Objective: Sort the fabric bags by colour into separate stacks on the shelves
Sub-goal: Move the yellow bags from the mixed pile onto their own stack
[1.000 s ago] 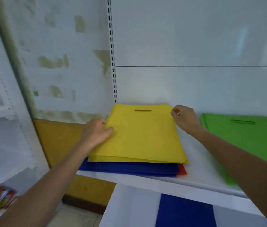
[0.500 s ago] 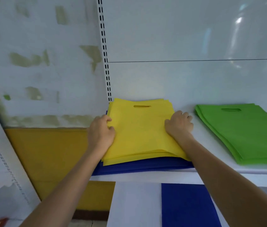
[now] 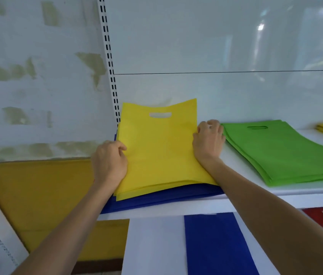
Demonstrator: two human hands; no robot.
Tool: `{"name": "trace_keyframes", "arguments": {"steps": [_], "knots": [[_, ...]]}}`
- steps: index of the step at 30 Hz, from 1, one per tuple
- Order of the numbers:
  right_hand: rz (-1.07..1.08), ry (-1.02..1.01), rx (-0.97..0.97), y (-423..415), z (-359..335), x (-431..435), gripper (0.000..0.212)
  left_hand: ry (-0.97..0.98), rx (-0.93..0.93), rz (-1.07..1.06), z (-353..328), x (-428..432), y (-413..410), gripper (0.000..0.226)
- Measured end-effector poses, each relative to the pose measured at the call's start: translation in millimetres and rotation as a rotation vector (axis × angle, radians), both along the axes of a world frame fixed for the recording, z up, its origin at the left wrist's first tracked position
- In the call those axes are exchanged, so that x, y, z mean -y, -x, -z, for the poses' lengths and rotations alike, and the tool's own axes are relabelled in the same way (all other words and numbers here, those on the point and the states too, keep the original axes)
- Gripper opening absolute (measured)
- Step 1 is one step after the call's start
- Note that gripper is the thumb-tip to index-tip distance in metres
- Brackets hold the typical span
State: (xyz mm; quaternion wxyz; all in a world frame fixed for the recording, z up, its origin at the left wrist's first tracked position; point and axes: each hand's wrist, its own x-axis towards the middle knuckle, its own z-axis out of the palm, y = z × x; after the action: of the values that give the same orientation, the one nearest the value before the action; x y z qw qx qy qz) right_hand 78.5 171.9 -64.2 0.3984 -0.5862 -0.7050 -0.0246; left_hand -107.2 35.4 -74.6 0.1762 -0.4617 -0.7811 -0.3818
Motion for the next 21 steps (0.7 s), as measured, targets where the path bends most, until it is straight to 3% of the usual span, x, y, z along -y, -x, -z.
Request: {"name": "trace_keyframes", "arguments": {"steps": [3, 6, 10, 16, 21], "knots": [[-0.104, 0.044, -0.052, -9.7, -9.8, 6.4, 0.022, 0.105, -0.074, 0.028, -6.8, 5.2, -1.6, 0.027], [-0.157, -0.037, -0.081, -35.6, -31.7, 10.5, 0.037, 0.099, 0.009, 0.162, -23.3, 7.9, -13.4, 0.029], [-0.146, -0.099, -0.146, -108.6, -52.0, 17.2, 0.027, 0.050, 0.043, 0.305, -47.4, -5.5, -63.5, 0.031], [0.041, -0.043, -0.127, -290.0, -47.4, 31.0, 0.036, -0.034, 0.113, 0.615, -55.3, -51.2, -218.9, 0.034], [0.259, 0.004, -0.159, -450.7, -46.2, 61.9, 0.038, 0.037, 0.208, 0.868, -38.5, -73.6, -369.5, 0.053]]}}
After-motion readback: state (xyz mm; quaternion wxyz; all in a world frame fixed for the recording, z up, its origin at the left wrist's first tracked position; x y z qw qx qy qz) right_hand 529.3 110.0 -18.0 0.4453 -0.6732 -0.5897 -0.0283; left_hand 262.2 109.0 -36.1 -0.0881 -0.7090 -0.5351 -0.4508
